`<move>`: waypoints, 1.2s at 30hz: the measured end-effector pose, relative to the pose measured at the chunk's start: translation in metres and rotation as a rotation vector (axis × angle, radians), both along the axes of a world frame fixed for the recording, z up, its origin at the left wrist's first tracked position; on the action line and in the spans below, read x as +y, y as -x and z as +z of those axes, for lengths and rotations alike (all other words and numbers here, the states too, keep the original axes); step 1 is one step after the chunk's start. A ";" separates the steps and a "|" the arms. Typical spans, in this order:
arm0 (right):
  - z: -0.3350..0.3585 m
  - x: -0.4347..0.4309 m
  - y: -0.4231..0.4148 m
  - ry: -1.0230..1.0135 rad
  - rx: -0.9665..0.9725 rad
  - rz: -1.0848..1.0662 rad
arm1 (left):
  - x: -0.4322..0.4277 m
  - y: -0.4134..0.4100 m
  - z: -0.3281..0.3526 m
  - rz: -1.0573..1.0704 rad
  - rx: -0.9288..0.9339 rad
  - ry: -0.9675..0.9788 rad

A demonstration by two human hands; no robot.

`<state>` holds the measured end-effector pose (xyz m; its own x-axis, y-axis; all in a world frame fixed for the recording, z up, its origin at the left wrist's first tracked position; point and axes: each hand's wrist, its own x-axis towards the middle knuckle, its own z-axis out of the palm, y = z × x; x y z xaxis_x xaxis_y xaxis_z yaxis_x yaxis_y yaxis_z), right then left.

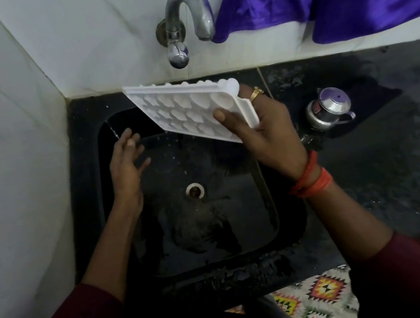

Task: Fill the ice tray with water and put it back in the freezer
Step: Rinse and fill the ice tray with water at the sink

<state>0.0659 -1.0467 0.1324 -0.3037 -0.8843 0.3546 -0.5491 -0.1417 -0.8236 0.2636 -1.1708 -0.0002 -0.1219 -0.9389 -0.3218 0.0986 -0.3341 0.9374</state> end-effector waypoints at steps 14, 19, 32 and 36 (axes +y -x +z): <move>-0.027 0.033 0.005 0.270 0.071 -0.015 | 0.019 0.021 0.057 -0.101 0.127 0.256; -0.067 0.055 0.012 0.207 0.038 -0.082 | 0.060 0.021 0.006 -0.011 0.059 0.002; -0.077 0.121 0.066 0.071 -0.114 -0.150 | 0.127 0.078 0.001 0.083 -0.043 -0.021; -0.079 0.142 0.118 0.004 -0.378 -0.326 | 0.151 0.113 -0.003 0.062 -0.069 -0.030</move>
<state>-0.0524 -0.9045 0.0537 -0.6719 -0.7208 0.1700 -0.2288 -0.0164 -0.9733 0.1506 -1.0198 -0.0032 -0.0408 -0.9338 -0.3554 0.0557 -0.3573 0.9323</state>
